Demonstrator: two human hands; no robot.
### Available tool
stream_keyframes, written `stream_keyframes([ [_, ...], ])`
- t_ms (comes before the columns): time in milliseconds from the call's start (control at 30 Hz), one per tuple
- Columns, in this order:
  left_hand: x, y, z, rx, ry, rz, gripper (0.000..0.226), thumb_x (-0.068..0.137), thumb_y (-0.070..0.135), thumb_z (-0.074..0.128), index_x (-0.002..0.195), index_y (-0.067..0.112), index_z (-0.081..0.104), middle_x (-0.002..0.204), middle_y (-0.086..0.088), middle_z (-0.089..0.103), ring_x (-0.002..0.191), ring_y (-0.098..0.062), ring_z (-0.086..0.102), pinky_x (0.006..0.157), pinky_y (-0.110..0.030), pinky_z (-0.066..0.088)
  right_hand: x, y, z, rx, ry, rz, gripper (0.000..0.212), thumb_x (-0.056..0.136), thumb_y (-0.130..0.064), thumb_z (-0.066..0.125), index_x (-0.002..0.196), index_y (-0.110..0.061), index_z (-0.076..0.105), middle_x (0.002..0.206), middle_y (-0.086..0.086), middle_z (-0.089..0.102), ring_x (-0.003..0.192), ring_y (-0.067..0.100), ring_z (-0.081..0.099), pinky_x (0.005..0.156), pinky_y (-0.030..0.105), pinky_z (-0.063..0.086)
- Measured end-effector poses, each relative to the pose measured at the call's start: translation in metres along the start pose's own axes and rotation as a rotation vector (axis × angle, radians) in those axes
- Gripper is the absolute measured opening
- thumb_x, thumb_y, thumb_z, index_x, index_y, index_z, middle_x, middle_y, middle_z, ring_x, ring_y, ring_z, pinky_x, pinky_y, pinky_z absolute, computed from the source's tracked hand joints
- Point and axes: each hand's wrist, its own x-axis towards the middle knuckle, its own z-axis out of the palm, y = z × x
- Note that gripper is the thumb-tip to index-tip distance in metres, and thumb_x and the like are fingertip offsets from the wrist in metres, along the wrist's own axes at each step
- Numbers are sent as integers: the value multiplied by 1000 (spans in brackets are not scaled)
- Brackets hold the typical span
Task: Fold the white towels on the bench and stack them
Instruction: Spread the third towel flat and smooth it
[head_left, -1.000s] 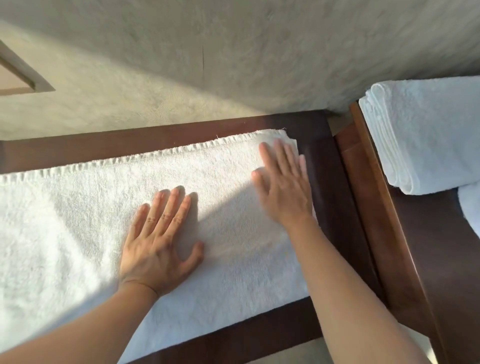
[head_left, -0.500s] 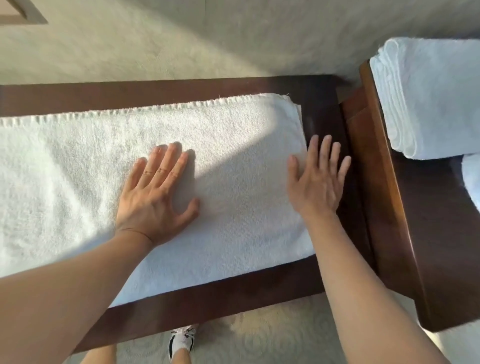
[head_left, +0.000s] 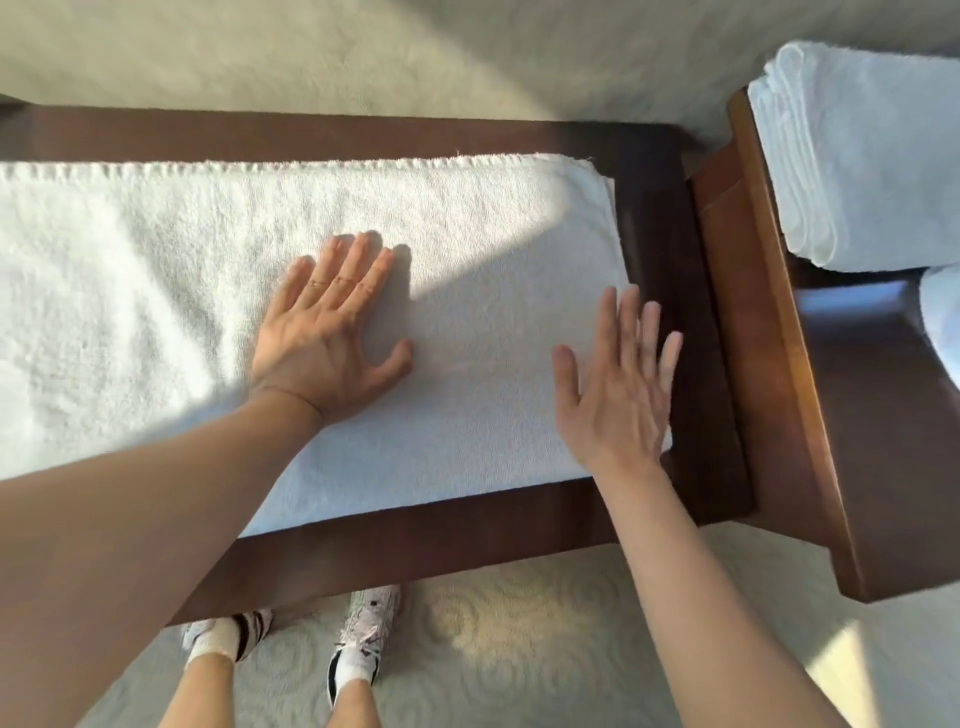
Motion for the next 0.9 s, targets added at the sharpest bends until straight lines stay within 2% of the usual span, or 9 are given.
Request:
stream_keyframes([
  [100,-1,-3,0,-5,9,7,89,87,69,29,163,27,7,170,0,7,157,-17,-2,127,-39,1,-28,-30,14,-29,-61,-368,69,104,-62,10,163,-26,3,170,5,0,157,24,-3,126,51,4],
  [133,-2,-3,1,-13,10,14,89,87,68,28,163,26,8,170,-1,8,157,-17,-1,127,-39,1,-29,-22,14,-47,-84,-376,69,104,-62,9,163,-27,3,170,4,-1,157,22,-4,126,51,6],
  [267,-7,-4,1,-5,12,20,86,88,68,26,163,28,11,170,-2,9,157,-19,0,128,-41,2,-23,40,2,-38,-105,-92,73,101,-63,5,163,-24,1,170,1,-4,157,19,-6,127,48,2],
  [367,-8,-4,0,-9,13,27,84,88,68,26,163,30,11,170,-2,8,157,-19,-1,128,-42,3,-25,29,-4,-82,-92,28,78,99,-63,0,162,-17,-4,170,5,-6,156,20,-11,126,48,-4],
  [567,-9,3,0,-40,30,45,85,92,58,26,163,17,5,170,-4,4,157,-18,-2,128,-41,3,9,-96,-3,258,-50,-258,65,105,-48,12,162,-20,-2,170,-1,-10,155,15,-14,126,39,-12],
  [667,-11,4,-2,-236,126,-22,71,99,35,31,159,1,18,166,-14,23,156,-19,15,128,-39,10,27,-145,-4,572,-63,-204,54,110,-30,21,162,-17,14,170,1,6,157,15,-2,127,41,-3],
  [733,-12,6,-3,-347,169,-82,61,102,26,30,158,1,23,164,-13,30,154,-19,21,127,-38,14,24,-163,-4,776,-26,-191,51,111,-25,24,160,-13,21,169,1,14,156,12,4,127,36,2],
  [800,-12,9,-4,-434,178,-140,56,105,25,28,158,7,24,164,-8,30,154,-16,21,126,-37,19,13,-169,2,784,-3,-246,49,110,-22,28,158,-9,28,167,4,22,156,14,11,127,33,5],
  [900,-11,8,-7,-531,206,-204,61,100,31,24,158,12,29,163,-3,33,152,-14,26,123,-33,26,3,-168,21,481,8,-281,48,109,-21,37,154,-3,36,163,11,29,155,26,18,128,41,6],
])
